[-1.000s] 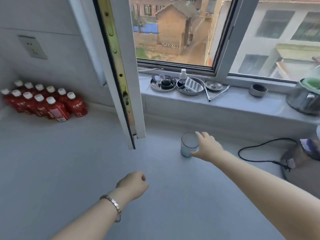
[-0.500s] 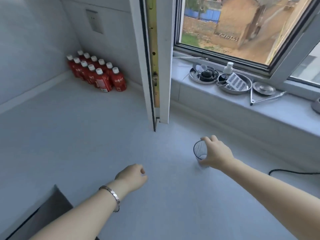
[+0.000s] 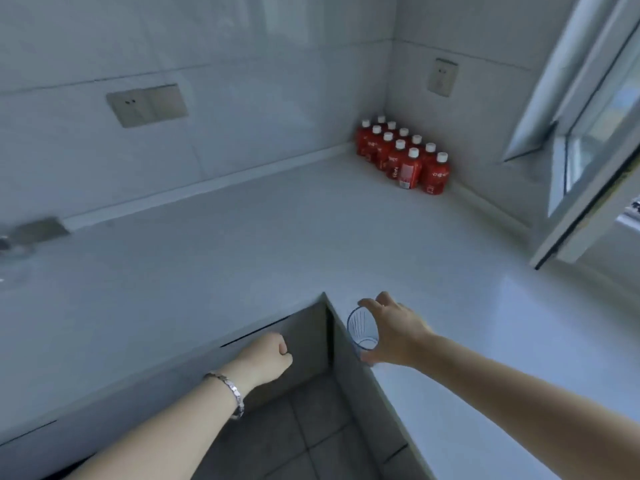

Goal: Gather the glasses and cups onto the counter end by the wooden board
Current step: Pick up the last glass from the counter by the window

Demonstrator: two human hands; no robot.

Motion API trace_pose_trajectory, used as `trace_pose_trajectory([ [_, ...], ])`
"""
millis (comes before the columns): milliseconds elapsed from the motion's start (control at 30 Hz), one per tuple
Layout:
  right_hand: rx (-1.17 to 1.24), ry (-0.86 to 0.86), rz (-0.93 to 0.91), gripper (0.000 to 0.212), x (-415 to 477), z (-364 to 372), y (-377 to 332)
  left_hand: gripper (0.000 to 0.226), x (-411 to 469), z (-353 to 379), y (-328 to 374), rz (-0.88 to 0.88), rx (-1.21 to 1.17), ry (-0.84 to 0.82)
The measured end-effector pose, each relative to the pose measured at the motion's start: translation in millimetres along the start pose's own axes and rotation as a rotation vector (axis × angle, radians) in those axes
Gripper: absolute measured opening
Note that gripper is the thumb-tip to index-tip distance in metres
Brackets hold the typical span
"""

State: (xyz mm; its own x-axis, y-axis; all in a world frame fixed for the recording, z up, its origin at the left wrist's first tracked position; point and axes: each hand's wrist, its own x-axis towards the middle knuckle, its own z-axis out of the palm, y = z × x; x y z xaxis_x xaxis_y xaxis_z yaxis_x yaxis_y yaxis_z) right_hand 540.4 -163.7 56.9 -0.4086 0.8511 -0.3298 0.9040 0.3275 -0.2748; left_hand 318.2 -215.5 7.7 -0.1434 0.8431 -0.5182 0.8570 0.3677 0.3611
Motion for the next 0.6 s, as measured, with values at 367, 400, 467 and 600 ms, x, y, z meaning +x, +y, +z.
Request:
trace_pose_trajectory([
  [367,-0.120,-0.077,-0.311,0.091,66.7,41.3,-302.9,0.015,-103.1,-114.1,-297.4,-0.278,-0.082,0.201],
  [400,-0.123,-0.084,-0.326,0.091,74.0,44.5,-325.1,0.017,-110.0,-121.2,-319.1,-0.308,-0.098,0.217],
  [467,-0.138,-0.092,-0.360,0.090,89.2,51.3,-366.6,0.014,-119.3,-133.6,-360.5,-0.368,-0.139,0.242],
  [600,-0.172,-0.130,-0.429,0.090,127.5,69.2,-441.4,0.015,-127.1,-155.4,-432.1,-0.461,-0.207,0.272],
])
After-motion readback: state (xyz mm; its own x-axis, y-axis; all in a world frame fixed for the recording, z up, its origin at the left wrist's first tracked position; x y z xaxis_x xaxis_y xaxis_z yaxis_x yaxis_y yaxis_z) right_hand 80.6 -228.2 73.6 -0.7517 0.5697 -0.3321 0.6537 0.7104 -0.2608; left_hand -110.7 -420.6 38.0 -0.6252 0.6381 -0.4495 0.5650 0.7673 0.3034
